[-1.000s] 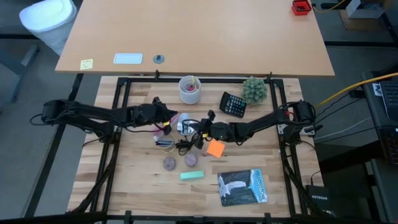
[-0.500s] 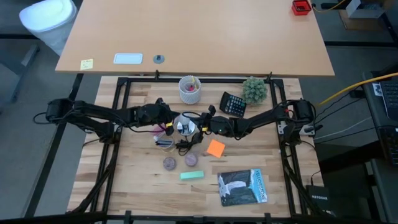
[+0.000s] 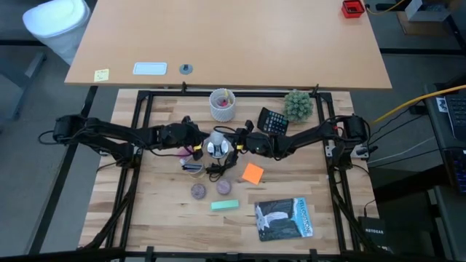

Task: Screw lightbulb
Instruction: Remove the white lightbulb from the silver lamp

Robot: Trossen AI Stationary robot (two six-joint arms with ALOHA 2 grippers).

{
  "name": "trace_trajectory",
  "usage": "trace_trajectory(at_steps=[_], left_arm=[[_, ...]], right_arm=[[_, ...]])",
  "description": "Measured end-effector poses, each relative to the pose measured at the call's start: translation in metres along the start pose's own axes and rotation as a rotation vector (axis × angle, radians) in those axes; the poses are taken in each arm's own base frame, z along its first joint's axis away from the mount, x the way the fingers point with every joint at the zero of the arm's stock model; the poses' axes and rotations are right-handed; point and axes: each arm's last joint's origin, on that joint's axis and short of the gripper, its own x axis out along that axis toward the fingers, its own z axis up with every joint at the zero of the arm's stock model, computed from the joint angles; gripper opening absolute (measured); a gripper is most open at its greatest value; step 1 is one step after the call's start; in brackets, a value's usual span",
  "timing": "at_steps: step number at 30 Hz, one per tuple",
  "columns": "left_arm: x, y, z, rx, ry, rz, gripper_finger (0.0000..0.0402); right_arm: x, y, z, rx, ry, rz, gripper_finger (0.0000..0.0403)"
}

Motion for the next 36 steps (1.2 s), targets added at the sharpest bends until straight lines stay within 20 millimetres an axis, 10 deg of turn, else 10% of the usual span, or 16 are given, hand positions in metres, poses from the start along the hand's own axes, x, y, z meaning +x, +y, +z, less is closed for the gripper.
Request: trace_trajectory(at_steps=[22,36], left_arm=[[-0.021,-0.005,0.01,-0.02,-0.053,-0.092,0.0001],[-0.016,0.011,0.027,-0.047,-0.215,0.01,0.0001]], right_arm=[[-0.005,-0.016,0.02,-0.127,-0.048,-0.038,0.0007],[-0.044,0.047,0.022,-0.163,-0.069,0.174,0.0007]])
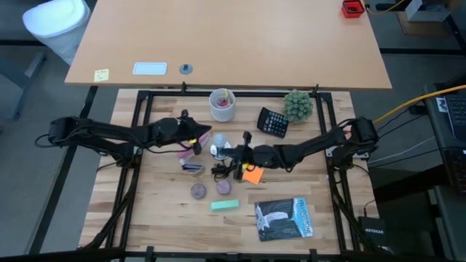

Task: Screw lightbulb
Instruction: Remove the white lightbulb from the silver lamp

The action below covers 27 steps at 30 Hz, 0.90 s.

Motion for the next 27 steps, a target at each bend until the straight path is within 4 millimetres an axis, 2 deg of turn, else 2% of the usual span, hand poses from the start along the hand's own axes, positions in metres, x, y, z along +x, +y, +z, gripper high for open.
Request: trace_trajectory(at_steps=[9,27], left_arm=[[0.019,-0.005,-0.02,-0.029,0.088,-0.015,0.0001],[0.019,-0.01,-0.025,-0.038,0.136,-0.095,0.0001]], right_arm=[[0.018,0.004,-0.029,0.043,0.055,-0.077,0.0007],[0.024,-0.013,-0.036,0.088,0.09,-0.2,0.0007]])
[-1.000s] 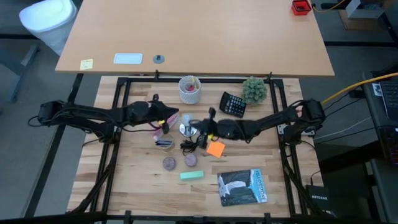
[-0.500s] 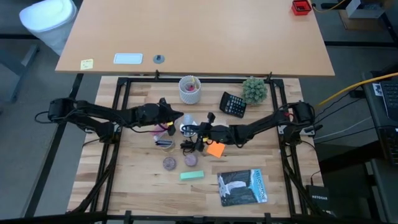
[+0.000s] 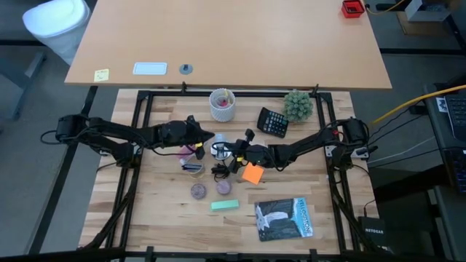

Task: Screw lightbulb
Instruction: Remove the white lightbulb from the silver lamp

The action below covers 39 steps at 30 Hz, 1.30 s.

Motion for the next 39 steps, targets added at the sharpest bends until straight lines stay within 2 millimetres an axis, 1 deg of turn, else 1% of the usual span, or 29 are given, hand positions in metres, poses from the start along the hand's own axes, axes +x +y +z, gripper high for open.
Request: trace_trajectory(at_steps=[9,14,16,21,25,30,34,37,39], left_arm=[[-0.001,-0.004,-0.001,0.007,0.007,-0.019,0.0001],[-0.001,-0.007,-0.003,0.008,0.028,-0.086,0.0001],[-0.001,-0.007,-0.007,0.012,0.059,-0.097,0.0001],[-0.001,-0.007,-0.005,0.014,0.045,-0.096,0.0001],[-0.003,-0.007,0.0,0.015,0.008,-0.092,0.0001],[-0.011,-0.006,0.016,0.038,-0.121,-0.091,0.0001],[-0.013,0.0,0.026,0.05,-0.216,-0.005,0.0001],[-0.012,0.007,0.028,0.061,-0.23,0.043,0.0001],[-0.01,0.012,0.027,0.058,-0.212,0.063,0.0001]], right_arm=[[0.001,-0.005,-0.001,0.003,0.005,-0.077,0.0007],[0.002,-0.008,-0.002,-0.003,0.014,-0.127,0.0007],[0.003,-0.01,-0.002,-0.001,0.014,-0.133,0.0007],[0.005,-0.013,-0.001,0.005,0.015,-0.134,0.0007],[0.004,-0.013,0.0,-0.048,0.01,-0.142,0.0007],[-0.008,-0.008,0.015,-0.071,-0.033,-0.122,0.0007],[-0.023,0.001,0.027,-0.07,-0.074,-0.079,0.0007],[-0.031,0.012,0.029,-0.072,-0.089,0.014,0.0007],[-0.034,0.019,0.028,-0.082,-0.085,0.083,0.0007]])
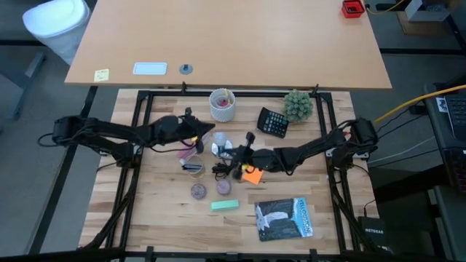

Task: Screw lightbulb
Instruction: Remove the white lightbulb from the silver lamp

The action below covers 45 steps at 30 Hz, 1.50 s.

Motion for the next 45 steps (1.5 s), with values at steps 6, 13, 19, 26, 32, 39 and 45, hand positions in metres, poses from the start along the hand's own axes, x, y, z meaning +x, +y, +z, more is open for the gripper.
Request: trace_trajectory(at_steps=[6,13,19,26,32,39,45], left_arm=[[0.008,0.005,-0.01,-0.054,0.048,0.029,0.0001],[0.017,-0.001,-0.025,-0.072,0.115,0.017,0.0001],[0.016,-0.007,-0.026,-0.065,0.119,-0.006,0.0001],[0.014,-0.013,-0.029,-0.082,0.159,-0.001,0.0001],[0.012,-0.017,-0.031,-0.098,0.176,-0.012,0.0001],[0.01,-0.019,-0.029,-0.121,0.182,-0.048,0.0001],[0.006,-0.02,-0.029,-0.112,0.192,-0.11,0.0001]], right_arm=[[0.007,0.012,-0.015,-0.014,0.013,0.04,0.0007],[0.021,0.006,-0.029,-0.006,0.023,-0.012,0.0007],[0.028,-0.011,-0.032,0.065,0.05,-0.109,0.0007],[0.035,-0.025,-0.034,0.094,0.068,-0.143,0.0007],[0.037,-0.03,-0.035,0.094,0.074,-0.163,0.0007],[0.038,-0.036,-0.036,0.087,0.085,-0.23,0.0007],[0.041,-0.043,-0.04,0.082,0.107,-0.267,0.0007]])
